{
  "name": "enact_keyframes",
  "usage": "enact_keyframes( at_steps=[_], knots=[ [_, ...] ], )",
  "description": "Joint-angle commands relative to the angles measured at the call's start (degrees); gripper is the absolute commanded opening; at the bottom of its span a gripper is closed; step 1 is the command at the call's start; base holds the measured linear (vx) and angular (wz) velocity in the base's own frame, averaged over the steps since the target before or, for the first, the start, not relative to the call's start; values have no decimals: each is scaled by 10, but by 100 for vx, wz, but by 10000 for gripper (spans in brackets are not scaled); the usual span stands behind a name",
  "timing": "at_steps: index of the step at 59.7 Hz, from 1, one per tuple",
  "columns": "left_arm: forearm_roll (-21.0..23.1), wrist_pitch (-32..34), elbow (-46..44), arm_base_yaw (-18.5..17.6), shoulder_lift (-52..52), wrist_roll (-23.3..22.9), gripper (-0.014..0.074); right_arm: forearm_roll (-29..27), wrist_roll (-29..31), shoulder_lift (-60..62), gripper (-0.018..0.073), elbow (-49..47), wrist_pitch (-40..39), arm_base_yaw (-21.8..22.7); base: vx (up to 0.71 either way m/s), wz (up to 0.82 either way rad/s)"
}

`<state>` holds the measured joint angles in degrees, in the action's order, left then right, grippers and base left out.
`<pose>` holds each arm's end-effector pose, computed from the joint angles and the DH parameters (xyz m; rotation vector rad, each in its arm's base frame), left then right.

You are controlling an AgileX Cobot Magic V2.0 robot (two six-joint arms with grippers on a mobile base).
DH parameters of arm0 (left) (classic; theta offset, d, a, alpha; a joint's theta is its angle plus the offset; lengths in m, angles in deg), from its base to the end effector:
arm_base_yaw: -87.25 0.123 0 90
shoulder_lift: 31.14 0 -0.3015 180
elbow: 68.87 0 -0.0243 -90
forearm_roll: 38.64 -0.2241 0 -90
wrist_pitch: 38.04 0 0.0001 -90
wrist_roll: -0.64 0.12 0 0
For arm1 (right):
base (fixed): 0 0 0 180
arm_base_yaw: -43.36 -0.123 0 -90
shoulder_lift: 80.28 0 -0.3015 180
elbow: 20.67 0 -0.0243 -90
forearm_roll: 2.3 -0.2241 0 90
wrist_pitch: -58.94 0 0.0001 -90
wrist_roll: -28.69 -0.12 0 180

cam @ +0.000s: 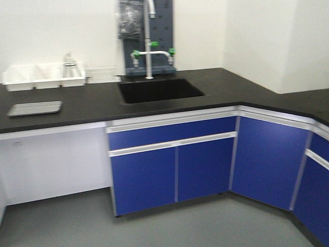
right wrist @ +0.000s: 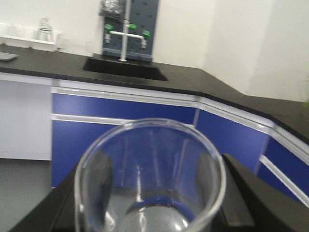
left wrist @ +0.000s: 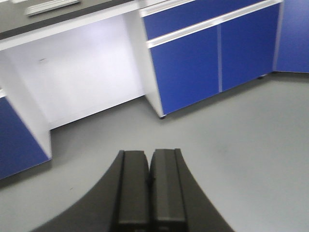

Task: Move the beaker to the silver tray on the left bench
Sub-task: 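Drive the base to the bench with the silver tray, holding the beaker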

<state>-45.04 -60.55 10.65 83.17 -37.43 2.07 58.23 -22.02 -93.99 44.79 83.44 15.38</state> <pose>0.0362 0.0026 0.1591 0.1590 1.8821 0.0793 0.0508 -0.0222 0.2569 -0.2076 1.5867 -0.0176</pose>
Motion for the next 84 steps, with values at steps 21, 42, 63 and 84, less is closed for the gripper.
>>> enact_keyframes(
  at_steps=[21, 42, 63, 84],
  knots=[
    [-1, 48, 11, -3, 4, -1, 1, 25, 1, -11, -11, -17, -26, 4, 13, 52],
    [-1, 48, 11, -3, 4, -1, 1, 25, 1, -11, -11, -17, -26, 4, 24, 42],
    [-1, 48, 11, -3, 4, -1, 1, 25, 1, -11, -11, -17, -26, 4, 32, 26],
    [-1, 48, 11, -3, 4, -1, 1, 25, 1, -11, -11, -17, -26, 4, 38, 10]
  ],
)
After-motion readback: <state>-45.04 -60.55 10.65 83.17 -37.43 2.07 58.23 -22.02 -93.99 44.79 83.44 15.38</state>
